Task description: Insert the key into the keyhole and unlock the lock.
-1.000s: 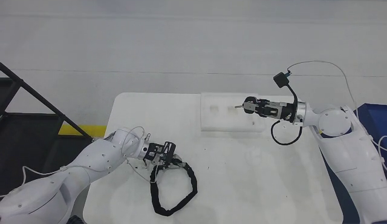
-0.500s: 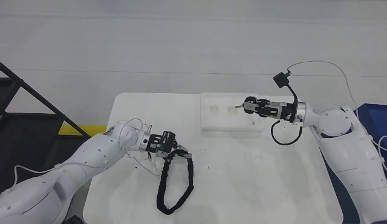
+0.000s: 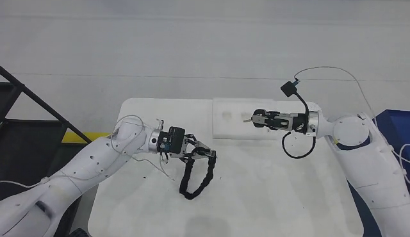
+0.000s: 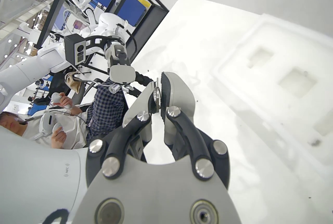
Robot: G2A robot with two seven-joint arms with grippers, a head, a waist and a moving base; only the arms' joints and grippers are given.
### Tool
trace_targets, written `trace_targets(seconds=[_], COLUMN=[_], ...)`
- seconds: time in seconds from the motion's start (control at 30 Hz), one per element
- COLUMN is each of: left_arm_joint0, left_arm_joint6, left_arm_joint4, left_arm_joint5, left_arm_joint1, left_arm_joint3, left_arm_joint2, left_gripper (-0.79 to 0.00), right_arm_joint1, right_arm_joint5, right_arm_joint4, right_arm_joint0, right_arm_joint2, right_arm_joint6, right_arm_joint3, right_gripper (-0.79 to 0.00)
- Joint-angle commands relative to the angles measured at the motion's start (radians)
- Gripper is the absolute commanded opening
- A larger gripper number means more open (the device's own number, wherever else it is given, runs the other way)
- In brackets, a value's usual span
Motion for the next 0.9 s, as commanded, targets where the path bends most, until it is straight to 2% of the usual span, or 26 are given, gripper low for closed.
trace_targets(seconds=[0.0, 0.17, 0.33, 0.53, 0.87], left_arm_joint0=[0.009, 0.023, 0.028, 0.028, 0.028], left_arm_joint6=[-0.010, -0.037, -0.043, -0.027, -0.027], left_arm_joint4=[-0.008, -0.028, -0.038, -0.068, -0.068], left_arm_joint5=[0.004, 0.019, 0.037, 0.046, 0.046], left_arm_joint1=[0.006, 0.009, -0.002, -0.025, -0.025], left_arm_joint3=[-0.030, -0.087, -0.105, -0.079, -0.079], left_arm_joint2=[-0.018, -0.051, -0.064, -0.062, -0.062], left_gripper=[-0.785, -0.785, -0.785, -0.785, -0.785], right_arm_joint1=[0.006, 0.018, 0.025, 0.027, 0.027], right_arm_joint5=[0.031, 0.075, 0.093, 0.110, 0.110], right_arm_joint4=[0.014, 0.025, 0.067, 0.096, 0.096], right_arm_joint0=[-0.016, -0.048, -0.080, -0.093, -0.093], right_arm_joint2=[0.012, 0.044, 0.066, 0.078, 0.078], right_arm_joint6=[0.034, 0.073, 0.090, 0.069, 0.069], right_arm_joint3=[-0.056, -0.170, -0.250, -0.251, -0.251], right_gripper=[-0.785, -0.785, -0.785, -0.785, -0.785])
